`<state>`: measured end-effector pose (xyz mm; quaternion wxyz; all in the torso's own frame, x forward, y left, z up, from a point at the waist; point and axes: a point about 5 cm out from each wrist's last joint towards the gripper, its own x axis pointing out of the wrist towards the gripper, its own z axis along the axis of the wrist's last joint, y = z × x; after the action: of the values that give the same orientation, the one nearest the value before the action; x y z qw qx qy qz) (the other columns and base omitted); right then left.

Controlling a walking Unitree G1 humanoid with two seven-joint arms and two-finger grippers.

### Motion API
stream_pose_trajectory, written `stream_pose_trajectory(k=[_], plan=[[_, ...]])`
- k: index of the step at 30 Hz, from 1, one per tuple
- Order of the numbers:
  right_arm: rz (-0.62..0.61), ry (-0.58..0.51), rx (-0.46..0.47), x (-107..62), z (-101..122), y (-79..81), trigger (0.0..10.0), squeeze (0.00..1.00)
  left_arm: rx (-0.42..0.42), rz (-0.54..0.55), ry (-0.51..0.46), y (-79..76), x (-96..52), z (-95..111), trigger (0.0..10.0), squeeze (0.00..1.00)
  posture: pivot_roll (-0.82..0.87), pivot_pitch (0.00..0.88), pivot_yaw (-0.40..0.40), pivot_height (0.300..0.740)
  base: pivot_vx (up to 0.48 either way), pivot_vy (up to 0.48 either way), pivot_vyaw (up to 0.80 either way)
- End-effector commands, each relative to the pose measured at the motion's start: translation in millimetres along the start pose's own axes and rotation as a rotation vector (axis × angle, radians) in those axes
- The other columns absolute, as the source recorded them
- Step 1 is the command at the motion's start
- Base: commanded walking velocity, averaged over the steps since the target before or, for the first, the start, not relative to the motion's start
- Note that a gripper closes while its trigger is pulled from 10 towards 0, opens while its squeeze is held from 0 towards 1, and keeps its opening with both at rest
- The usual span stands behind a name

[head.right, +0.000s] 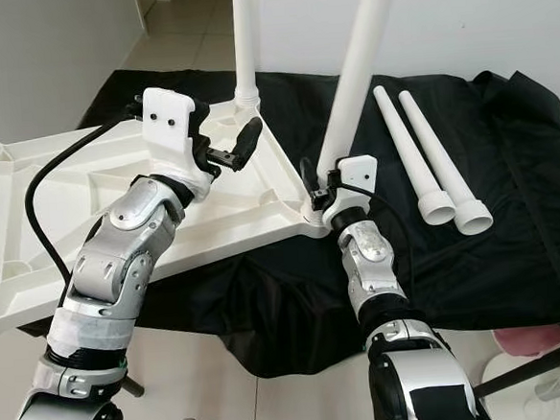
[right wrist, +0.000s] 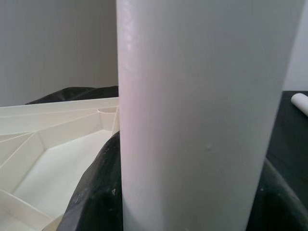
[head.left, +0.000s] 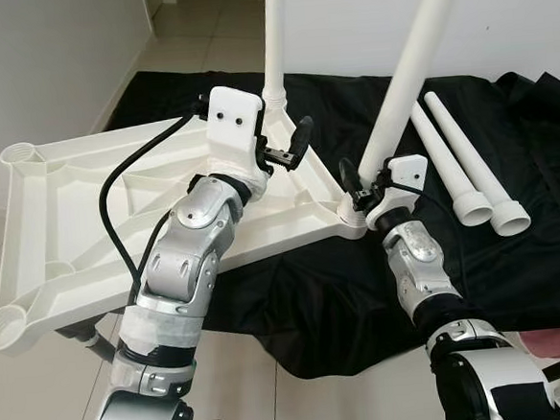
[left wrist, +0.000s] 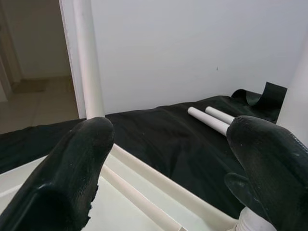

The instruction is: Building children table

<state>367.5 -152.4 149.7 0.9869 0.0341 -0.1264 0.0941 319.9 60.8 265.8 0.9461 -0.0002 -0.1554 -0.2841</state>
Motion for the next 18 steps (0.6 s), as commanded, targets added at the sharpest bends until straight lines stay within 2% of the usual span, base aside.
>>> stream_pose_trajectory(k=[1, 3, 6, 12, 18], plan=[[-0.060, 0.230, 0.035, -25.4, -43, -8.3, 10.0, 0.00, 0.014, -0.020, -0.013, -2.6, 2.1, 3, 10.0, 0.00, 0.10, 0.063, -0.031, 0.740, 0.000, 0.000, 0.00], [-0.051, 0.230, 0.022, -25.4, -43, -7.8, 10.0, 0.00, 0.014, -0.021, -0.013, -2.9, 1.9, 3, 10.0, 0.00, 0.10, 0.060, -0.034, 0.740, 0.000, 0.000, 0.00], [0.001, 0.184, -0.044, -27.9, -41, -3.6, 10.0, 0.00, 0.016, -0.020, -0.013, -3.3, 1.2, 3, 10.0, 0.00, 0.11, 0.057, -0.038, 0.740, 0.000, 0.000, 0.00], [0.093, 0.125, -0.095, -34.9, -40, 7.6, 10.0, 0.00, 0.018, -0.010, -0.013, -1.7, -0.4, 3, 10.0, 0.00, 0.11, 0.055, -0.045, 0.740, 0.000, 0.000, 0.00], [0.122, 0.090, -0.061, -37.0, -38, 10.7, 10.0, 0.00, 0.017, -0.009, -0.009, -1.6, -2.0, 2, 10.0, 0.00, 0.11, 0.053, -0.048, 0.740, 0.000, 0.000, 0.00]])
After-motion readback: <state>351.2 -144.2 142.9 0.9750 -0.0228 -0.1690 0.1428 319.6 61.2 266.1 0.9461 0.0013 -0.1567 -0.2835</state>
